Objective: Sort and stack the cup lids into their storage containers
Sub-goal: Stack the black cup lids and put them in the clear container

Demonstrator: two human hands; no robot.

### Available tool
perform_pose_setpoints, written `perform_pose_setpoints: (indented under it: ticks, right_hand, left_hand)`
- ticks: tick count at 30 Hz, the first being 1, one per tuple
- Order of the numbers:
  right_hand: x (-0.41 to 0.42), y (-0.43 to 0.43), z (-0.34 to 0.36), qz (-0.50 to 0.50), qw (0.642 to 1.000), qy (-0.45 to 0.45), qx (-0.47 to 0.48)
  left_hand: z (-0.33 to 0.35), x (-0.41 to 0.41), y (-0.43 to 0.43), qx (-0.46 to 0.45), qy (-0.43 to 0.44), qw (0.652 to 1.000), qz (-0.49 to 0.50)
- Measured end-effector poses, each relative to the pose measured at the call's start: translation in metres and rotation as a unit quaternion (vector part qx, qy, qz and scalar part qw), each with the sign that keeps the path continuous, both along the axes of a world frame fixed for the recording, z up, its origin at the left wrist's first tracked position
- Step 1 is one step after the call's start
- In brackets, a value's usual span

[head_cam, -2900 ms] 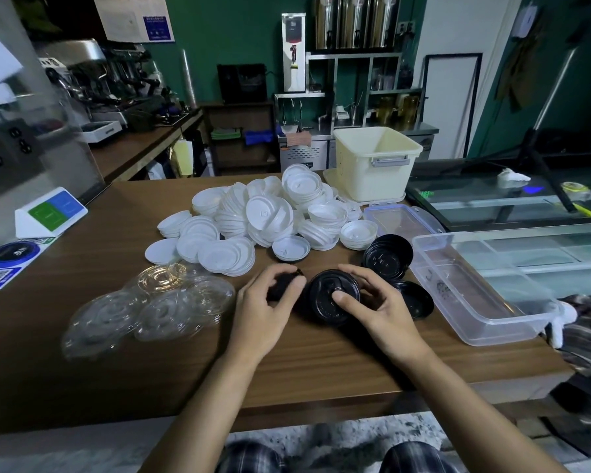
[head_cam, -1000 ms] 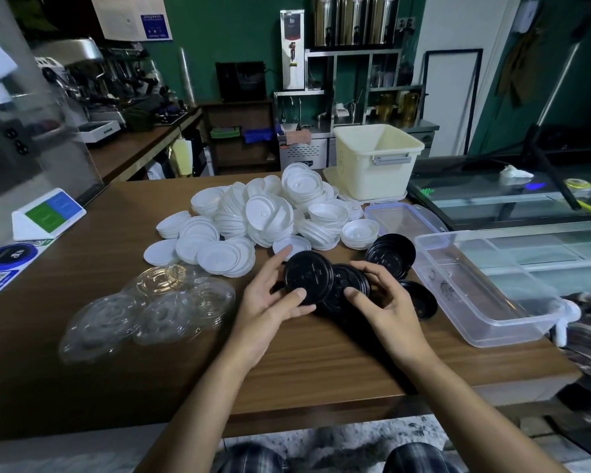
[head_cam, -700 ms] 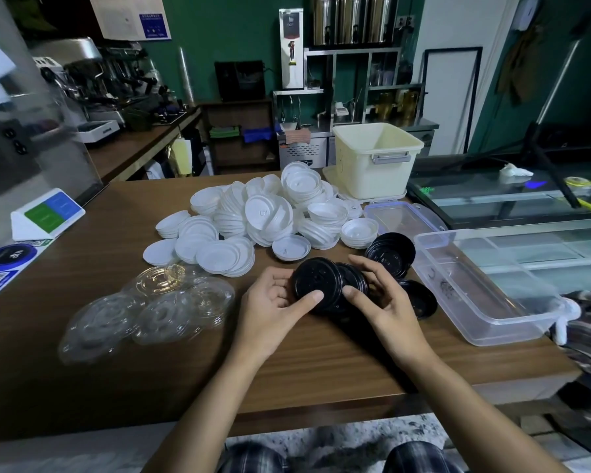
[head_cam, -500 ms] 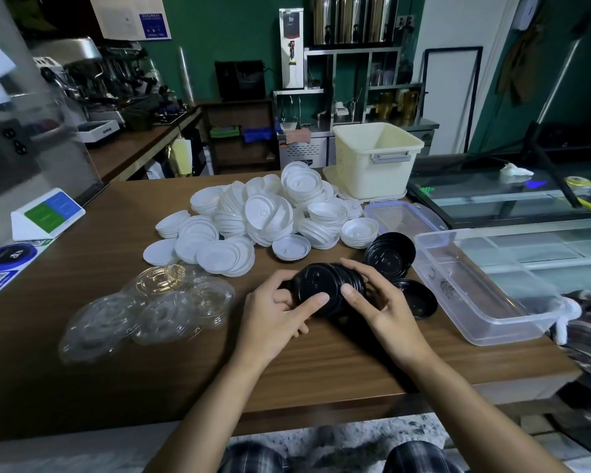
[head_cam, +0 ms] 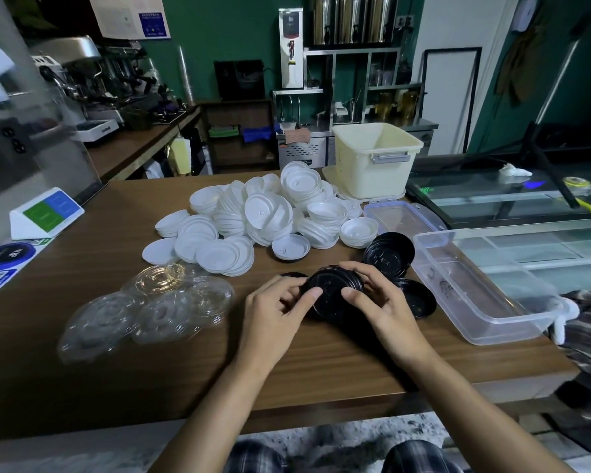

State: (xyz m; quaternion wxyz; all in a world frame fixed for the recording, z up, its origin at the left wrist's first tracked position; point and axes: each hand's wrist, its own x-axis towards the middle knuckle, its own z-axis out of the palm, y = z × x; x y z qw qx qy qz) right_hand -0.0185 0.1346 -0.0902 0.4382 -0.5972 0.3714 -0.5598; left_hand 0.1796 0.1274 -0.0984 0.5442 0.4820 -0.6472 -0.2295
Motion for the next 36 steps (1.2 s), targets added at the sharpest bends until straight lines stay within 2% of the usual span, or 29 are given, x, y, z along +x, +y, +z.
perform_pose_setpoints:
  ticks: [4, 8, 11, 21, 27, 31, 34, 36]
  right_hand:
    - [-0.001, 0.0, 0.0, 0.011, 1.0, -0.011, 0.001]
    - [-0.001, -0.002, -0.001, 0.014, 1.0, -0.007, -0.001]
    - [-0.002, -0.002, -0.002, 0.015, 1.0, -0.006, -0.004]
    - [-0.003, 0.002, -0.001, 0.027, 0.999, 0.018, -0.003]
    - [-0.003, 0.001, -0.002, -0.006, 1.0, 0.018, -0.008]
    - [-0.003, -0.002, -0.005, -0.05, 0.999, 0.005, -0.006]
    - [-0.003, -0.005, -0.008, -0.076, 0.997, 0.008, -0.01]
    - [-0.002, -0.006, -0.009, -0.087, 0.996, 0.0, -0.006]
  left_hand:
    - [-0.001, 0.0, -0.001, -0.009, -0.001, 0.999, -0.042]
    - [0.002, 0.002, 0.001, 0.044, -0.017, 0.991, -0.125]
    - [0.005, 0.004, 0.001, 0.078, 0.021, 0.982, -0.168]
    - [0.0, 0.003, 0.0, 0.085, 0.078, 0.983, -0.144]
    - [0.001, 0.004, 0.001, 0.047, -0.009, 0.994, -0.103]
    - [-0.003, 0.016, -0.004, -0.037, -0.089, 0.995, 0.005]
    - [-0.009, 0.017, -0.006, -0.016, -0.188, 0.981, 0.04]
    - [-0.012, 0.015, -0.007, -0.008, -0.214, 0.975, 0.052]
